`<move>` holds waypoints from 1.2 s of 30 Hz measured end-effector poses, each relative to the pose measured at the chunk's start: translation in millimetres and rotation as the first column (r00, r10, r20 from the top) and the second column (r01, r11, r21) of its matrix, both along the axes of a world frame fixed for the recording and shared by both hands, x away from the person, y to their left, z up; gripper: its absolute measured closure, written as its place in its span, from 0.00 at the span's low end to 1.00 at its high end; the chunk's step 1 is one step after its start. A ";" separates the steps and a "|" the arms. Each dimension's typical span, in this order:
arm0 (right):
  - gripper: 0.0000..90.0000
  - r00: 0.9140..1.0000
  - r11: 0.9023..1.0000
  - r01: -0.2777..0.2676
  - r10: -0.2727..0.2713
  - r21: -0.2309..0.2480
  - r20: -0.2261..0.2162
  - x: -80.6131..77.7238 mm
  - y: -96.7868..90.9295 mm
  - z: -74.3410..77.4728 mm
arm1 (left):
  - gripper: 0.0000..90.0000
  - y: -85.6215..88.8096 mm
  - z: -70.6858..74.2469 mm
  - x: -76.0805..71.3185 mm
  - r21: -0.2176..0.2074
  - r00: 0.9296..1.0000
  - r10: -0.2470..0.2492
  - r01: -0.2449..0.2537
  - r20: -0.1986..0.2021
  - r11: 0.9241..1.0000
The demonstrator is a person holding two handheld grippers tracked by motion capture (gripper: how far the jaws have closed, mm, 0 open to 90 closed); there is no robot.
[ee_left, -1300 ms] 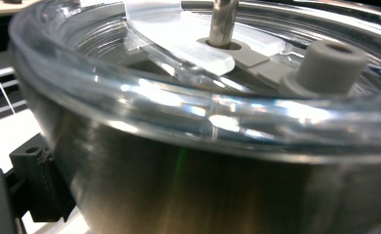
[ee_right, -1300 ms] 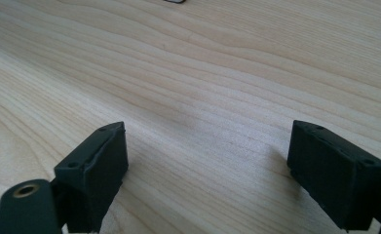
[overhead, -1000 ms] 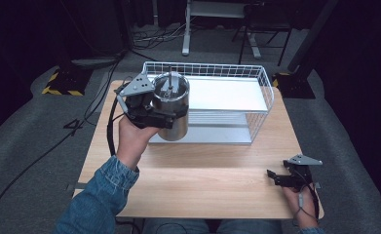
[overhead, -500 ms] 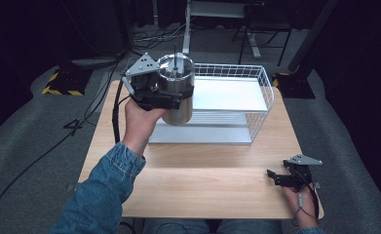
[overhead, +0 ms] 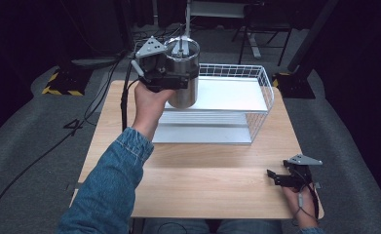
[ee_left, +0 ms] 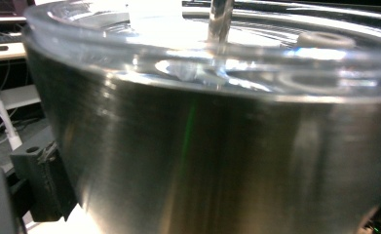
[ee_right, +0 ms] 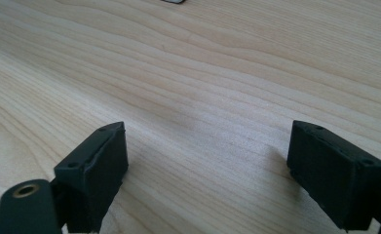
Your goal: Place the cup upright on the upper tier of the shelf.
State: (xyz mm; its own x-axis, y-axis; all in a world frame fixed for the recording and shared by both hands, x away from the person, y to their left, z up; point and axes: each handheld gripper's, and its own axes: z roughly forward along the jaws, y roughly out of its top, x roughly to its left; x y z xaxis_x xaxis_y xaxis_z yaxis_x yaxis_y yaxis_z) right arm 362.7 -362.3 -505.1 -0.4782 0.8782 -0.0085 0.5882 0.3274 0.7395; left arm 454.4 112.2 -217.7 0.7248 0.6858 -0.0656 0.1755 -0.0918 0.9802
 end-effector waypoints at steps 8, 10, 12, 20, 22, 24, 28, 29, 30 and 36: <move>0.17 1.000 1.000 0.000 0.000 -0.001 0.001 -0.1 0.1 0.0 | 0.04 -12.0 -3.1 21.6 0.002 0.999 0.034 -0.034 -0.005 0.999; 0.17 1.000 1.000 0.001 -0.001 -0.001 0.001 -0.1 0.1 0.0 | 0.04 -15.9 -4.4 29.7 0.000 0.999 0.043 -0.043 -0.005 0.999; 0.17 1.000 1.000 0.001 -0.001 -0.001 0.002 -0.1 0.1 0.0 | 0.04 -17.0 -4.9 31.6 -0.002 0.999 0.046 -0.047 -0.005 0.999; 0.17 1.000 1.000 -0.003 0.003 -0.001 0.000 -0.2 0.0 0.1 | 0.04 -27.9 -14.4 52.2 0.002 0.996 0.088 -0.088 -0.016 0.996; 0.17 1.000 1.000 -0.003 0.003 0.000 0.000 -0.2 0.0 0.1 | 0.04 -30.3 -18.1 57.2 0.008 0.994 0.107 -0.107 -0.013 0.994; 0.17 1.000 1.000 -0.003 0.003 0.001 -0.002 -0.4 0.2 0.2 | 0.04 -31.7 -19.9 60.3 0.011 0.993 0.117 -0.117 -0.010 0.993; 0.17 1.000 1.000 -0.006 0.006 0.000 0.001 -0.4 0.3 0.1 | 0.04 -35.0 -23.5 64.0 0.007 0.992 0.126 -0.126 -0.005 0.992; 0.17 1.000 1.000 -0.006 0.006 0.000 0.001 -0.4 0.3 0.1 | 0.04 -35.0 -23.5 64.0 0.007 0.992 0.126 -0.126 -0.005 0.992; 0.18 1.000 1.000 -0.008 0.008 0.000 0.002 -0.5 0.3 0.2 | 0.04 -37.1 -25.8 64.9 0.009 0.992 0.127 -0.127 -0.002 0.992; 0.18 1.000 1.000 -0.012 0.012 -0.001 0.005 -0.6 0.6 0.1 | 0.04 -41.3 -31.1 69.1 0.020 0.991 0.131 -0.130 -0.014 0.991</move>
